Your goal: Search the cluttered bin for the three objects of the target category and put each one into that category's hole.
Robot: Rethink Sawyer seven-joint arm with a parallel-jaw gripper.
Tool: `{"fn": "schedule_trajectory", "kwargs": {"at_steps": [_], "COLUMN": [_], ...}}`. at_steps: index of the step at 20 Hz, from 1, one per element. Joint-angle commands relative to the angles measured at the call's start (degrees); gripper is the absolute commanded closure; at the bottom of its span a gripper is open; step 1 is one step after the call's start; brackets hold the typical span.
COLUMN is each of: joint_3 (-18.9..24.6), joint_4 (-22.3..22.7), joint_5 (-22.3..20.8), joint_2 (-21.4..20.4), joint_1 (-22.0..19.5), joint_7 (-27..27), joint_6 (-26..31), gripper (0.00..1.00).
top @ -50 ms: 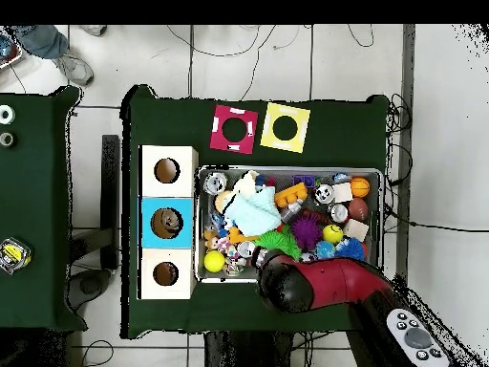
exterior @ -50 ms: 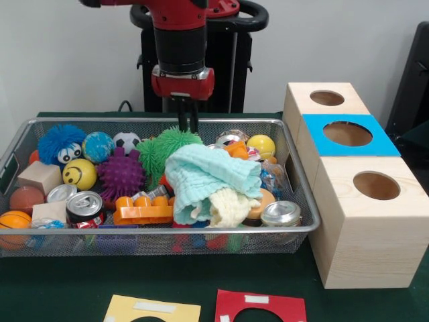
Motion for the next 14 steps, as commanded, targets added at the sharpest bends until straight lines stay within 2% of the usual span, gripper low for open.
{"fn": "schedule_trajectory", "kwargs": {"at_steps": [1,3,9,14], "joint_3": [4.04,4.88,2.99,3.66], "joint_4": [-5.38,-6.22,-7.54,-9.06], "joint_5": [-1.23,-1.24,0.46,1.92], "joint_2": [3.31,3.91,6.54,7.24], "joint_1": [0.52,0.39,3.22,3.35], "joint_7": [-2.48,-3.49,0.94,0.12], "joint_6": [-0.63,-0.09,-1.89,0.44], "gripper": [0.00,0.00,0.00,0.00]}}
